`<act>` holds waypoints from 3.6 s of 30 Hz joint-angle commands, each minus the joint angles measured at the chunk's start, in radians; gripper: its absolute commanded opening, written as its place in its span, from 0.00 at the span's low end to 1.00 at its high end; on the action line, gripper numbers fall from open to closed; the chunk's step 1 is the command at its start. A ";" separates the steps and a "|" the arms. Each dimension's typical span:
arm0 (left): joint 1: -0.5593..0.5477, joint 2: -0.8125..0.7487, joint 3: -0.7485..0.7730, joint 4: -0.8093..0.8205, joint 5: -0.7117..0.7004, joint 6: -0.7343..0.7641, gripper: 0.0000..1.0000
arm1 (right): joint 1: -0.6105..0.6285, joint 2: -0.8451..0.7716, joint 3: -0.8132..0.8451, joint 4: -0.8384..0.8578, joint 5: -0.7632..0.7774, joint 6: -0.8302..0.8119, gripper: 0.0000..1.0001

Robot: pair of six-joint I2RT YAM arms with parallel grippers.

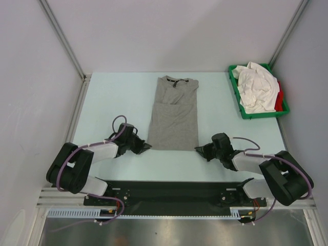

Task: Fold and stack the t-shirts
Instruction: Fold the tshirt

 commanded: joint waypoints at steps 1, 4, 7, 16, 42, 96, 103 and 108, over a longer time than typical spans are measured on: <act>0.005 -0.032 -0.037 -0.053 -0.034 0.060 0.00 | -0.025 -0.017 -0.034 -0.133 -0.033 -0.082 0.00; -0.028 -0.139 -0.054 -0.123 -0.054 0.057 0.00 | -0.021 -0.139 -0.026 -0.319 -0.059 -0.164 0.00; -0.090 -0.239 -0.085 -0.204 -0.080 0.032 0.00 | -0.001 -0.266 -0.022 -0.450 -0.053 -0.219 0.00; -0.309 -0.616 -0.114 -0.462 -0.184 -0.066 0.00 | 0.051 -0.675 0.029 -0.900 -0.086 -0.320 0.00; 0.107 0.638 1.383 -0.530 -0.008 0.512 0.00 | -0.352 0.768 1.570 -0.874 -0.275 -0.859 0.00; 0.007 0.657 1.206 -0.236 0.397 0.537 0.24 | -0.352 0.874 1.504 -0.460 -0.836 -0.791 0.35; 0.038 0.669 0.980 -0.229 0.408 0.630 0.28 | -0.343 0.810 1.112 -0.294 -0.847 -0.803 0.24; 0.084 0.718 0.969 -0.389 0.340 0.805 0.25 | -0.461 0.818 0.959 -0.332 -0.822 -0.932 0.20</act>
